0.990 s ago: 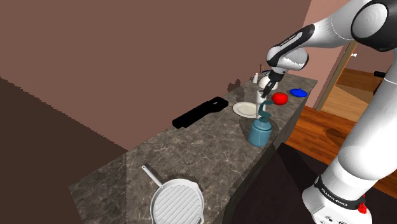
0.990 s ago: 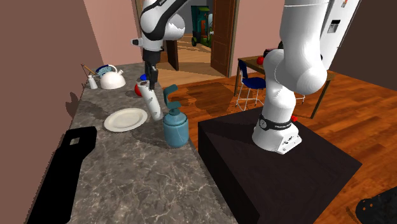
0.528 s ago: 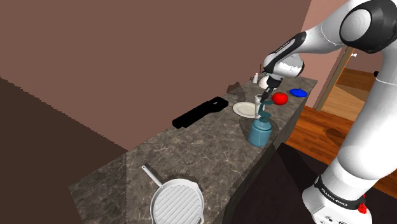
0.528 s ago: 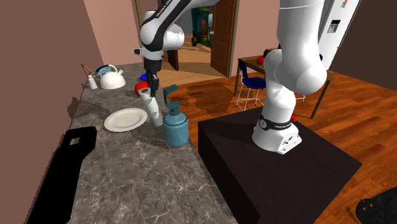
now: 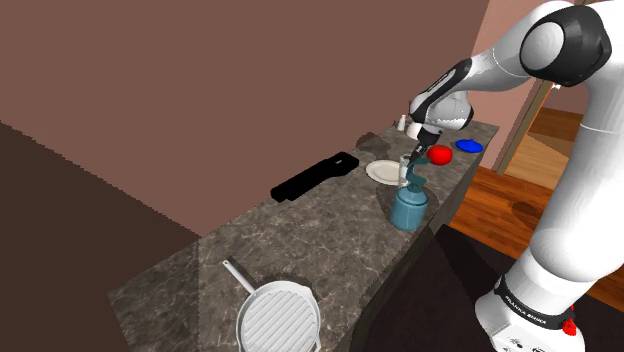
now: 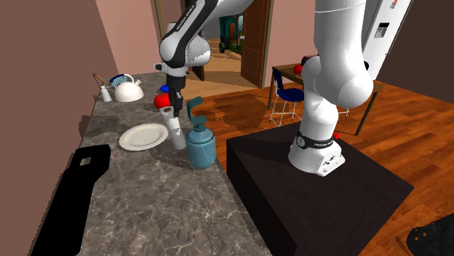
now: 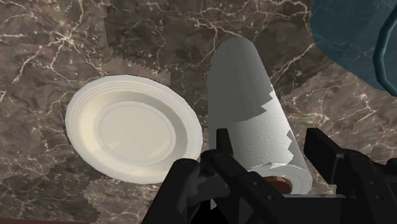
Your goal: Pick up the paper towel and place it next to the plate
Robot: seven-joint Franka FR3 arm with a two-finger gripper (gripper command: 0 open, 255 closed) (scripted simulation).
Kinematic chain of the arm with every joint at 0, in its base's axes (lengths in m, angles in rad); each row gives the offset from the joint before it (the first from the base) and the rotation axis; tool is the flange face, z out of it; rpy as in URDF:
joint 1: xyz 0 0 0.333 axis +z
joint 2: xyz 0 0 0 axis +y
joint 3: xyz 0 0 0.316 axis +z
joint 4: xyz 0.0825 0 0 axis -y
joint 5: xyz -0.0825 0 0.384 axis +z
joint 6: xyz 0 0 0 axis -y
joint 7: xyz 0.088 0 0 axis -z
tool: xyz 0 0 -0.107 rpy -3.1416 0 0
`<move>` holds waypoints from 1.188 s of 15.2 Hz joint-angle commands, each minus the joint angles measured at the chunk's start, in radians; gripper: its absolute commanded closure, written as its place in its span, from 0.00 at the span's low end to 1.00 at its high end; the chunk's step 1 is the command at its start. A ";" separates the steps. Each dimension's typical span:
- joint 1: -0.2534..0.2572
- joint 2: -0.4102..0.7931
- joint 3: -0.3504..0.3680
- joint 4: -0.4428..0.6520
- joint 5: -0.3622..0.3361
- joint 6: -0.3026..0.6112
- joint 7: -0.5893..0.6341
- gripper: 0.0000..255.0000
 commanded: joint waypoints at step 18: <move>0.016 -0.115 -0.039 -0.003 -0.114 -0.091 0.078 0.00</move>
